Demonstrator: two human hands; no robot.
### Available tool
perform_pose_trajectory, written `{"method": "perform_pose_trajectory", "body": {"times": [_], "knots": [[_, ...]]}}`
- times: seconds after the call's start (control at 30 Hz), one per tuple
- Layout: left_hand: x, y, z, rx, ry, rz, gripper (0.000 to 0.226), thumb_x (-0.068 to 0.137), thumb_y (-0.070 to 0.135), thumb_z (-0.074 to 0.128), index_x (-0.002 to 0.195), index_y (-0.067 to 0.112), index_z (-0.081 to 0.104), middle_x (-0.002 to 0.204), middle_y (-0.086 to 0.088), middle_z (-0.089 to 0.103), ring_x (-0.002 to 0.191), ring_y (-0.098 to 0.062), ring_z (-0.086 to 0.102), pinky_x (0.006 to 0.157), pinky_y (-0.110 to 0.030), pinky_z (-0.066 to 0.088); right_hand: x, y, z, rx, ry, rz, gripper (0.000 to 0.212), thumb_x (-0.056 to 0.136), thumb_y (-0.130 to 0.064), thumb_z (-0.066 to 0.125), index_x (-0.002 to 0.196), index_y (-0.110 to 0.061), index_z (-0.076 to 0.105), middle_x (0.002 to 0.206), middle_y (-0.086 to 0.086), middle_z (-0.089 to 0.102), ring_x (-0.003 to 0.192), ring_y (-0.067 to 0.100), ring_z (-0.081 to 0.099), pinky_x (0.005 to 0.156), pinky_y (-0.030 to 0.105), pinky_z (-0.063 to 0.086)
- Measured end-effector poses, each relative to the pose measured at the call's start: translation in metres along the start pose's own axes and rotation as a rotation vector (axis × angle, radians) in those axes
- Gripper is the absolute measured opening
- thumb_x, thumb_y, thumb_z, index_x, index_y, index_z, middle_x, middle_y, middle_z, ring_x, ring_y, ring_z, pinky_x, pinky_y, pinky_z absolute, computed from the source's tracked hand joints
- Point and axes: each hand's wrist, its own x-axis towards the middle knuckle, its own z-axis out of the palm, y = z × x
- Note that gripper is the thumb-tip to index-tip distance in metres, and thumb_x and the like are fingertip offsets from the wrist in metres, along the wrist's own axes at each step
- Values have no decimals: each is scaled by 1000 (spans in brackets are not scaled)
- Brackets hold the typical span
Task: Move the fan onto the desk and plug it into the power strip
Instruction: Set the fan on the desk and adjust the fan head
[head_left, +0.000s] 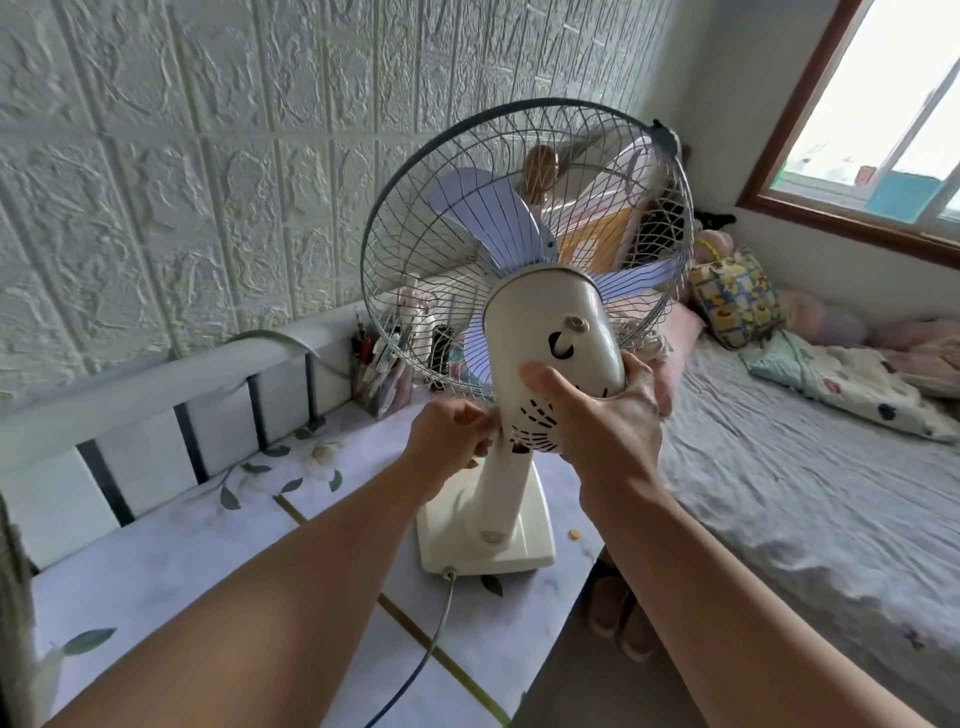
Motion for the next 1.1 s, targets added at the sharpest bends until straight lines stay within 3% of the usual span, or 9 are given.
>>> {"method": "perform_pose_trajectory", "body": {"times": [0.1, 0.23, 0.57, 0.7, 0.93, 1.1], "knots": [[1, 6, 3, -218, 11, -176, 23, 81, 1, 63, 59, 7, 57, 60, -8, 55, 42, -11, 48, 43, -16, 45, 4, -3, 3, 2, 0, 7, 73, 53, -40, 81, 119, -26, 53, 85, -13, 60, 87, 14, 62, 79, 43, 58], [4, 10, 3, -319, 13, -285, 23, 76, -2, 65, 56, 7, 58, 59, -11, 55, 38, -13, 49, 44, -17, 48, 5, -3, 4, -23, -2, 12, 68, 55, -39, 80, 116, -27, 53, 83, -13, 58, 87, 15, 61, 81, 42, 57], [4, 11, 3, -353, 30, -343, 22, 76, -4, 65, 56, 4, 58, 53, -8, 56, 41, -15, 51, 44, -18, 49, 17, -15, 8, -43, -18, 79, 53, 52, -43, 78, 96, -26, 54, 84, -4, 63, 80, 17, 61, 74, 46, 59], [6, 9, 5, -367, 71, -357, 20, 71, -5, 67, 55, 4, 59, 46, -7, 56, 32, -13, 49, 43, -18, 51, 18, -18, 11, -92, -16, 70, 58, 52, -46, 77, 100, -25, 54, 84, -5, 60, 83, 19, 60, 74, 46, 59], [6, 9, 7, -361, 76, -349, 12, 74, -1, 68, 65, 1, 60, 57, -11, 56, 36, -14, 49, 45, -19, 52, 25, -21, 12, -91, -17, 115, 56, 51, -45, 78, 96, -23, 53, 86, -1, 62, 82, 20, 61, 74, 46, 59], [8, 8, 6, -361, 68, -344, 16, 75, 2, 71, 64, 2, 60, 60, -13, 56, 39, -15, 49, 46, -20, 52, 28, -25, 16, -134, -30, 120, 68, 43, -53, 72, 101, -21, 55, 92, 3, 65, 86, 24, 63, 74, 46, 59]]}}
